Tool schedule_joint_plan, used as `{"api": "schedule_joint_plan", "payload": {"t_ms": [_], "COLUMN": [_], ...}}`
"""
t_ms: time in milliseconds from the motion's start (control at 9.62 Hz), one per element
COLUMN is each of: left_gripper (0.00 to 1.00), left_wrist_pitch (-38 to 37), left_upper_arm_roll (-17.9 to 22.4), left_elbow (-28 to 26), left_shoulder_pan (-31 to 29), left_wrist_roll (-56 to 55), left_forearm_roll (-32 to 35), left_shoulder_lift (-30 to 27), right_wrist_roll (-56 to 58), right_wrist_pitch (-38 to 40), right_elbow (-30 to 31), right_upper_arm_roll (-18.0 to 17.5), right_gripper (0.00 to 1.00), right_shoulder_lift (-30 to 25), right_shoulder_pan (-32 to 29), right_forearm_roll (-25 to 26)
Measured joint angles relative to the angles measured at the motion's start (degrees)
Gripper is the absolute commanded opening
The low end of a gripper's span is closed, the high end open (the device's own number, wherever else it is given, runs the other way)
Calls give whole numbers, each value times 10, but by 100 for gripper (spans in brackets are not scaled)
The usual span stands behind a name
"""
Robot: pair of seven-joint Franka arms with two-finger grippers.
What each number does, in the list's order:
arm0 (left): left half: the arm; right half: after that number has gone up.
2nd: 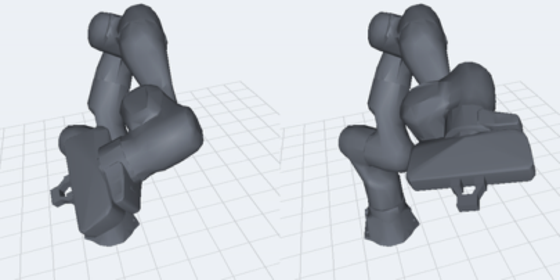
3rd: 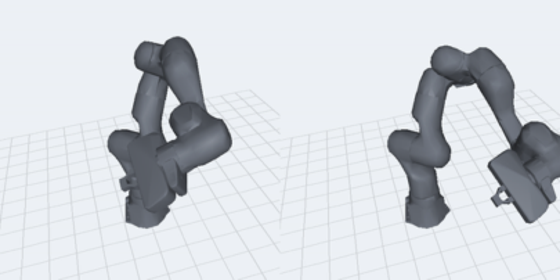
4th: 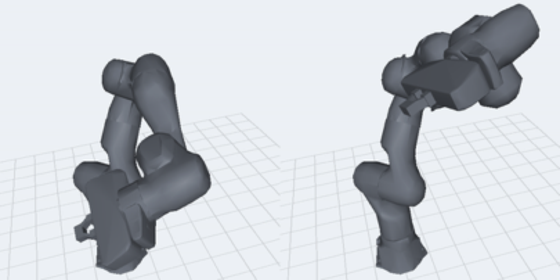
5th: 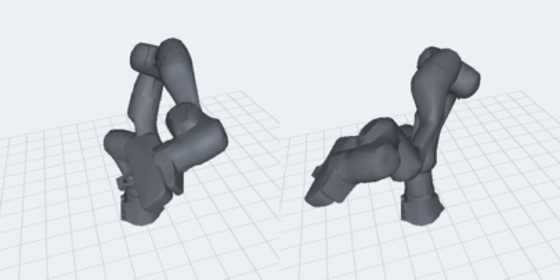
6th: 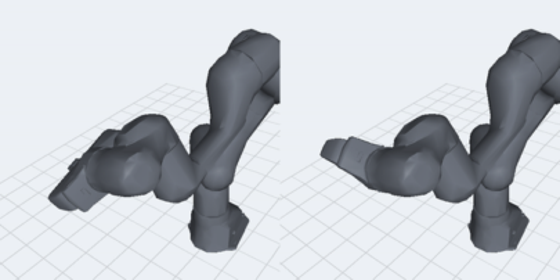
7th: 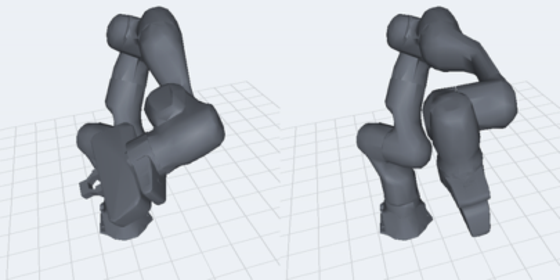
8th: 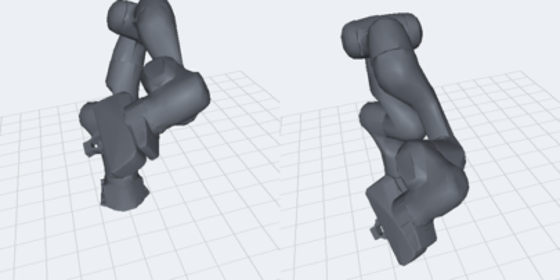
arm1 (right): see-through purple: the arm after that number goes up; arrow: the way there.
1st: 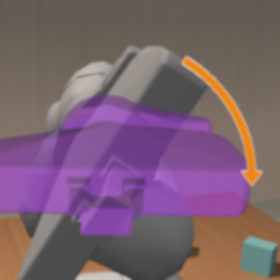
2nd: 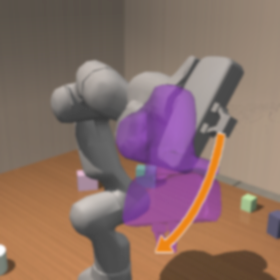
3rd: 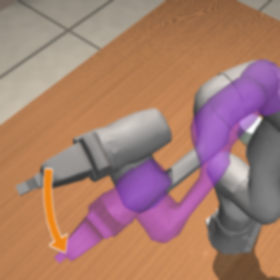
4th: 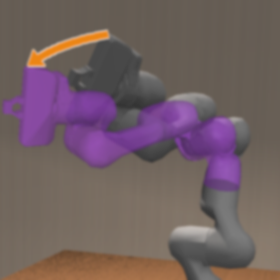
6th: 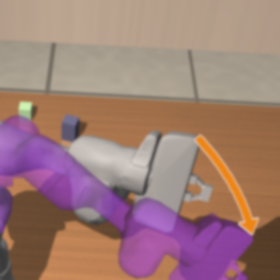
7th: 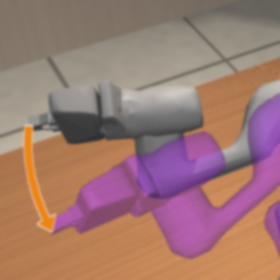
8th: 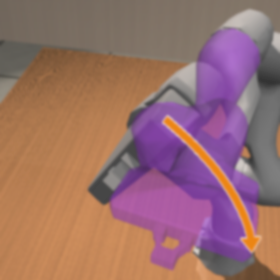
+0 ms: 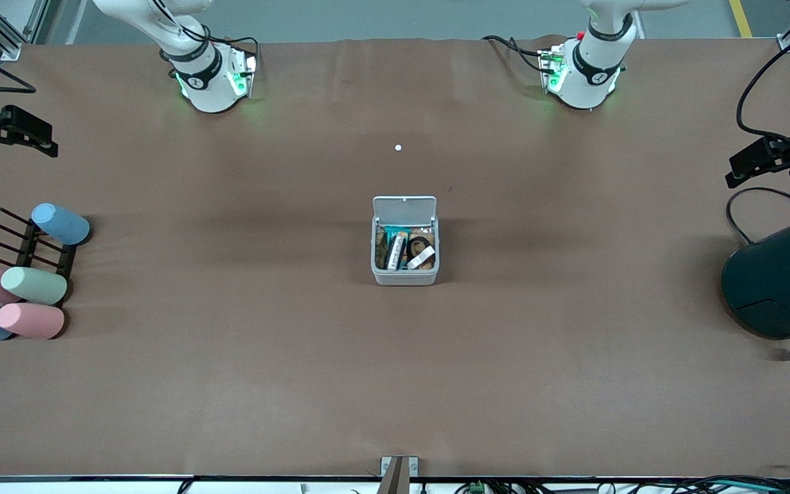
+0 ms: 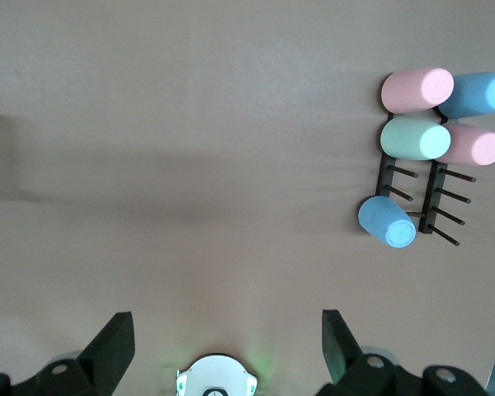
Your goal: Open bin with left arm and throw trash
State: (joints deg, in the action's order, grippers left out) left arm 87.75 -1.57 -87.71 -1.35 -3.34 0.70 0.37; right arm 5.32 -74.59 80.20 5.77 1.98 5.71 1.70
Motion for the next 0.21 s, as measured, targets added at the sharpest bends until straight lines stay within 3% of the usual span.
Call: {"api": "schedule_joint_plan", "payload": {"t_ms": [208], "left_gripper": [100], "left_wrist_pitch": [0], "left_upper_arm_roll": [0], "left_elbow": [0], "left_shoulder_pan": [0], "left_wrist_roll": [1], "left_forearm_roll": [0], "left_shoulder_lift": [0], "right_wrist_roll": [0], "right_wrist_pitch": [-11], "right_elbow": [0], "right_upper_arm_roll": [3], "right_gripper": [100], "right_shoulder_lift": [0], "right_shoulder_pan": [-2], "right_forearm_roll": [-18]}}
